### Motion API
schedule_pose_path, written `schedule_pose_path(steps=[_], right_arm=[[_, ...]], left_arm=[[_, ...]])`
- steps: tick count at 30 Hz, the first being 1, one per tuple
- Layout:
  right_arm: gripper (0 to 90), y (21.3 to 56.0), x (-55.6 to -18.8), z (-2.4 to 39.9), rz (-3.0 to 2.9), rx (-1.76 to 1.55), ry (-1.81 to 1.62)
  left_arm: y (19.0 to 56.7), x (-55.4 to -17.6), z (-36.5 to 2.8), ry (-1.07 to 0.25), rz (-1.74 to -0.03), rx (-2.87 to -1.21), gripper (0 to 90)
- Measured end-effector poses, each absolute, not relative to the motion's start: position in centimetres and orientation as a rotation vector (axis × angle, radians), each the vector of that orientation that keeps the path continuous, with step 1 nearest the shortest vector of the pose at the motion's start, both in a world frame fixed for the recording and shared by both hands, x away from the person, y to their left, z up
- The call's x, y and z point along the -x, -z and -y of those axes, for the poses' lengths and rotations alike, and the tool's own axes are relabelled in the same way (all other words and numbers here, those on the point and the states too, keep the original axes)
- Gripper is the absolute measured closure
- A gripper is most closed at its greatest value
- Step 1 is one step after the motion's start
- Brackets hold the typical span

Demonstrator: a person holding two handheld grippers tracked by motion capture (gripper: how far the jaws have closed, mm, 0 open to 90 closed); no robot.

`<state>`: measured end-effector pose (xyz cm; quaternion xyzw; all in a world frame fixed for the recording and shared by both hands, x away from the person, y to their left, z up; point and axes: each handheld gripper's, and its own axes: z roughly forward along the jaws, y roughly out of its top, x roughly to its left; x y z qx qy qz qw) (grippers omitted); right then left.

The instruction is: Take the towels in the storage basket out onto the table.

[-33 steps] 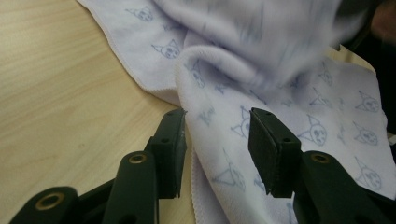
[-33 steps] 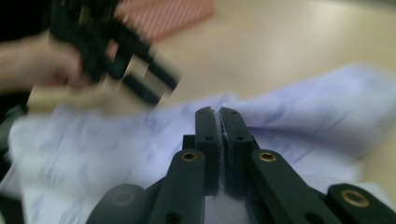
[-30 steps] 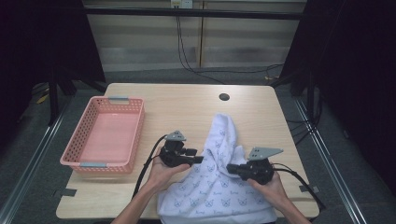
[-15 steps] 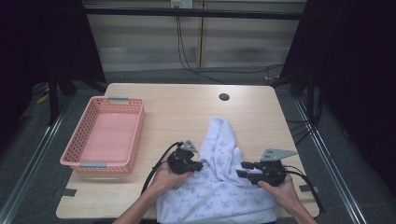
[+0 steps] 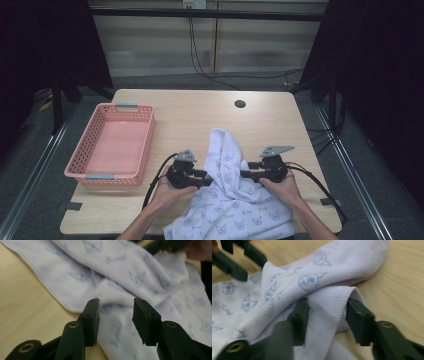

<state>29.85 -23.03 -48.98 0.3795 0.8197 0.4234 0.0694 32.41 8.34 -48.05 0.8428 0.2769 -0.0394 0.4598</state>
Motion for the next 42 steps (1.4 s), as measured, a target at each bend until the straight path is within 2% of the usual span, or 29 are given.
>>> schedule_pose_path(steps=[2,4,7,9,10,11,12,13,17,21,25,27,28,29,30,31,32,35,38,42], right_arm=[[88.0,48.5,-29.2,23.3,-2.436,-1.127,-1.276],[88.6,48.1,-28.9,23.5,-2.423,-1.124,-1.287],[88.8,47.2,-27.4,23.8,-2.434,-1.07,-1.313],[88.9,47.2,-27.0,23.8,-2.445,-1.059,-1.31],[88.9,47.3,-26.5,23.9,-2.451,-1.049,-1.297],[88.9,47.4,-25.6,24.3,-2.466,-1.039,-1.288],[88.9,47.4,-25.6,24.3,-2.466,-1.039,-1.288],[88.9,47.3,-24.8,24.9,-2.469,-1.035,-1.296],[88.9,47.1,-23.3,26.0,-2.457,-1.036,-1.292],[89.0,46.9,-20.8,28.7,-2.411,-1.096,-1.256],[88.9,47.6,-19.5,30.0,-2.43,-1.162,-1.24],[88.5,48.0,-19.0,29.8,-2.486,-1.176,-1.201],[86.1,48.1,-18.8,29.5,-2.493,-1.154,-1.176],[75.2,48.0,-18.7,29.2,-2.497,-1.127,-1.14],[75.2,48.0,-18.7,29.2,-2.497,-1.127,-1.14],[70.2,47.9,-18.8,29.2,-2.481,-1.131,-1.154],[63.2,47.2,-18.9,29.5,-2.438,-1.132,-1.212],[61.8,45.9,-19.5,30.4,-2.33,-1.162,-1.268],[64.5,45.4,-20.4,30.8,-2.269,-1.181,-1.297],[70.4,45.1,-22.8,30.6,-2.208,-1.209,-1.314]], left_arm=[[47.8,-34.4,-7.6,0.122,-0.73,-1.995,52.0],[48.0,-34.9,-7.1,0.141,-0.751,-1.968,50.0],[48.8,-36.0,-4.6,0.141,-0.784,-2.026,41.8],[49.6,-36.2,-3.3,0.146,-0.789,-2.085,43.4],[49.9,-36.1,-2.8,0.154,-0.738,-2.129,50.8],[49.9,-35.5,-2.6,0.142,-0.676,-2.147,75.0],[49.9,-35.5,-2.6,0.142,-0.676,-2.147,85.7],[49.7,-35.3,-2.7,0.11,-0.655,-2.155,87.8],[48.4,-34.7,-4.2,0.088,-0.663,-2.124,88.6],[47.6,-32.4,-6.6,0.086,-0.638,-2.15,88.5],[48.4,-29.1,-8.4,0.209,-0.648,-2.165,88.3],[48.3,-27.8,-8.3,0.201,-0.627,-2.207,87.9],[48.2,-27.3,-8.4,0.193,-0.614,-2.225,86.9],[48.2,-26.8,-8.8,0.241,-0.59,-2.198,82.0],[48.2,-26.8,-8.8,0.241,-0.59,-2.198,78.4],[47.9,-26.9,-9.2,0.218,-0.579,-2.179,78.4],[47.8,-27.3,-9.4,0.208,-0.6,-2.162,71.0],[47.5,-28.6,-9.9,0.192,-0.644,-2.106,69.9],[47.4,-30.6,-10.1,0.12,-0.687,-2.072,69.9],[48.2,-32.0,-9.2,0.125,-0.698,-2.09,68.6]])
